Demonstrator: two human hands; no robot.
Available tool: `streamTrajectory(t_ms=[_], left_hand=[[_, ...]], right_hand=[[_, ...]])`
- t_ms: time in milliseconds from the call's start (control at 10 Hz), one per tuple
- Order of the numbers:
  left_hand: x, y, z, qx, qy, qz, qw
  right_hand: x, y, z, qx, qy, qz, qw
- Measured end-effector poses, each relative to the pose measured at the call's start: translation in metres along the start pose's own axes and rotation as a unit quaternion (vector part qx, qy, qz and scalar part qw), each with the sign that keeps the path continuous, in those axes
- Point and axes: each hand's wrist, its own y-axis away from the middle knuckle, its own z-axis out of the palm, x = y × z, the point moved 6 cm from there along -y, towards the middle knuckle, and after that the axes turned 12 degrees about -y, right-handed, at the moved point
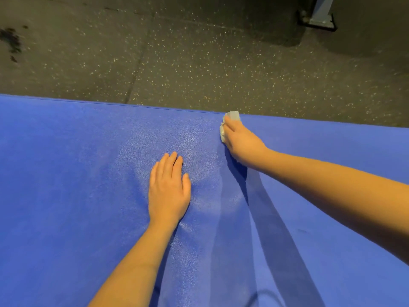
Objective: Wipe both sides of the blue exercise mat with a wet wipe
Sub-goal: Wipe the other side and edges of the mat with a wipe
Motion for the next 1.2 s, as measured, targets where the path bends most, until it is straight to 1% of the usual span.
streamTrajectory(t_ms=[100,200,300,400,500,600,700,800,900,1000,1100,1200], left_hand=[[-0.001,-0.002,0.001,0.010,-0.002,0.001,1.000],[-0.001,-0.002,0.000,0.022,-0.001,0.003,1.000],[-0.002,-0.002,0.001,0.023,-0.001,0.002,1.000],[-0.002,-0.001,0.001,0.026,-0.001,0.004,1.000],[-0.002,-0.001,0.001,0.029,0.003,0.005,1.000],[-0.002,-0.002,0.001,0.027,0.004,0.005,1.000],[-0.002,-0.002,0.001,0.027,0.000,0.006,1.000],[-0.002,-0.002,0.001,0.030,0.000,0.006,1.000],[-0.002,-0.002,0.001,0.027,0.003,0.000,1.000],[-0.002,-0.003,0.002,0.026,0.002,0.001,1.000],[-0.003,-0.003,0.002,0.027,0.002,0.001,1.000],[-0.002,-0.002,0.002,0.024,0.004,-0.001,1.000]], right_hand=[[-0.024,-0.005,-0.001,0.074,-0.050,-0.088,0.992],[-0.006,-0.008,-0.001,0.049,-0.130,-0.088,0.986],[0.041,-0.014,-0.011,0.094,-0.173,0.074,0.978],[0.046,-0.008,-0.008,0.110,-0.148,0.089,0.979],[0.017,0.012,-0.001,0.080,-0.167,-0.070,0.980],[0.031,0.026,-0.010,0.063,-0.125,-0.088,0.986],[0.085,0.027,-0.010,0.068,-0.122,0.111,0.984],[0.068,0.029,-0.010,0.071,-0.103,0.133,0.983],[0.022,0.058,-0.004,0.010,-0.130,-0.057,0.990],[0.038,0.070,0.000,-0.055,-0.093,-0.102,0.989],[0.085,0.051,-0.002,-0.015,-0.075,0.061,0.995],[0.058,0.048,-0.001,-0.013,-0.069,0.085,0.994]])
